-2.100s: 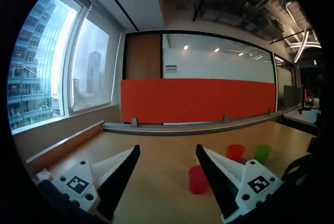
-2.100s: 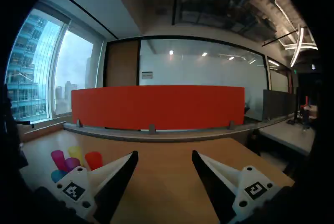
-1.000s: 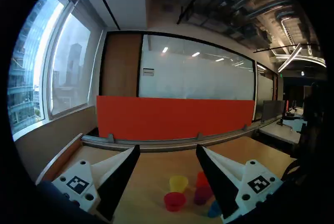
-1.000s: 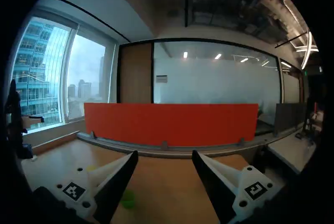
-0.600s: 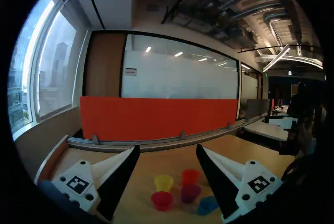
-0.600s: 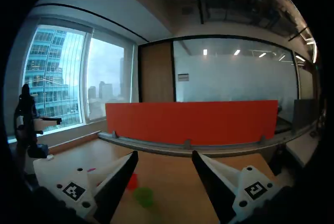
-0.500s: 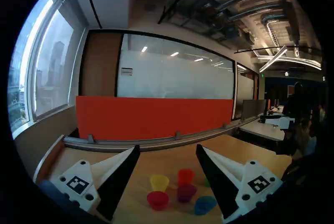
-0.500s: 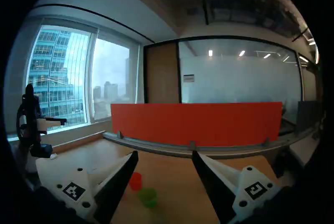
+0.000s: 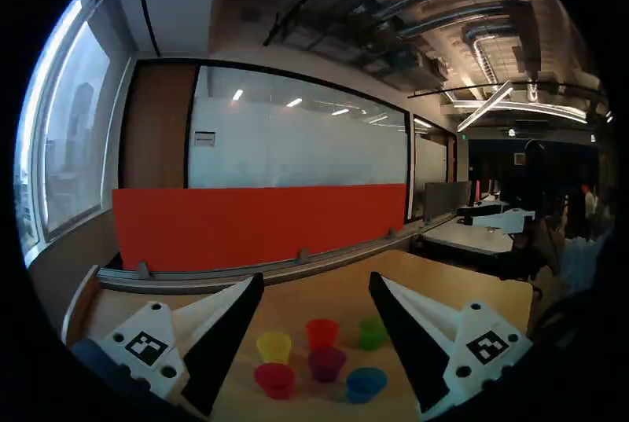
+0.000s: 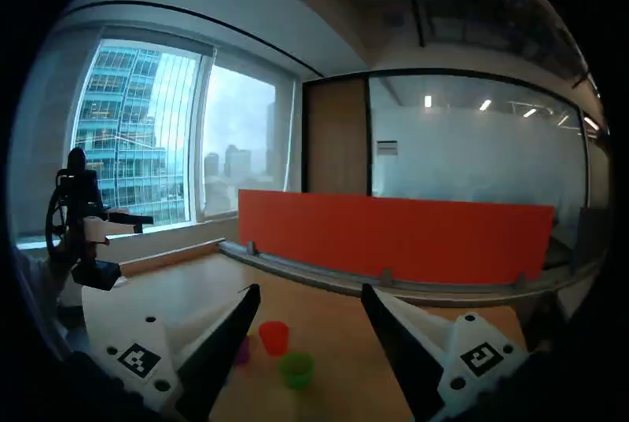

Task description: Pour water

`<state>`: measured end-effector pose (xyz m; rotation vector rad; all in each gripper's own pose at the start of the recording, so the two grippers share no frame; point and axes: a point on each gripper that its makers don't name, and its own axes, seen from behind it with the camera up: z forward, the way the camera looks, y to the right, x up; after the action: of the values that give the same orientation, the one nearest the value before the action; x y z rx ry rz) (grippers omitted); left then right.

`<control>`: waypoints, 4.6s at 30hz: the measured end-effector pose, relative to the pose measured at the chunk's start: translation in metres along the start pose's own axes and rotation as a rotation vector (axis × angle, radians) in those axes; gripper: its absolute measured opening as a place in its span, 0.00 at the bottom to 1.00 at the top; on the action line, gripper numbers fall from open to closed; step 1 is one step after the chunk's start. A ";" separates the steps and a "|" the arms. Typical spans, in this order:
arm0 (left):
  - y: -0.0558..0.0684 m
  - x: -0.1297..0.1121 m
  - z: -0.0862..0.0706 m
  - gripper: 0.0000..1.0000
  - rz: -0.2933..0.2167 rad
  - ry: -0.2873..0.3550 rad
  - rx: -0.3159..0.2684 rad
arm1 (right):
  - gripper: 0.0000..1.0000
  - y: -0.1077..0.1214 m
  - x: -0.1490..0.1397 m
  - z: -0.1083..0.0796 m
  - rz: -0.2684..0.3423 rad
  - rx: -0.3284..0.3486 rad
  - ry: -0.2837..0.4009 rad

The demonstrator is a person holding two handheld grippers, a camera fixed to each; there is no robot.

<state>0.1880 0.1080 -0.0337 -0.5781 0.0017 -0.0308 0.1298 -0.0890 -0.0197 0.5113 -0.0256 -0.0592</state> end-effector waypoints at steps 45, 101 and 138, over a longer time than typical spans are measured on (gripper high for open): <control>0.059 -0.109 -0.003 1.00 0.122 -0.247 -0.279 | 1.00 -0.017 -0.058 0.003 -0.085 0.107 -0.232; 0.079 -0.285 0.040 1.00 0.174 -0.636 -0.388 | 1.00 -0.007 -0.143 0.039 -0.100 0.148 -0.400; 0.094 -0.320 0.090 1.00 0.202 -0.663 -0.403 | 1.00 0.003 -0.168 0.060 -0.097 0.152 -0.418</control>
<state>-0.1284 0.2451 -0.0121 -0.9661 -0.5890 0.3655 -0.0400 -0.1050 0.0328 0.6450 -0.4168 -0.2594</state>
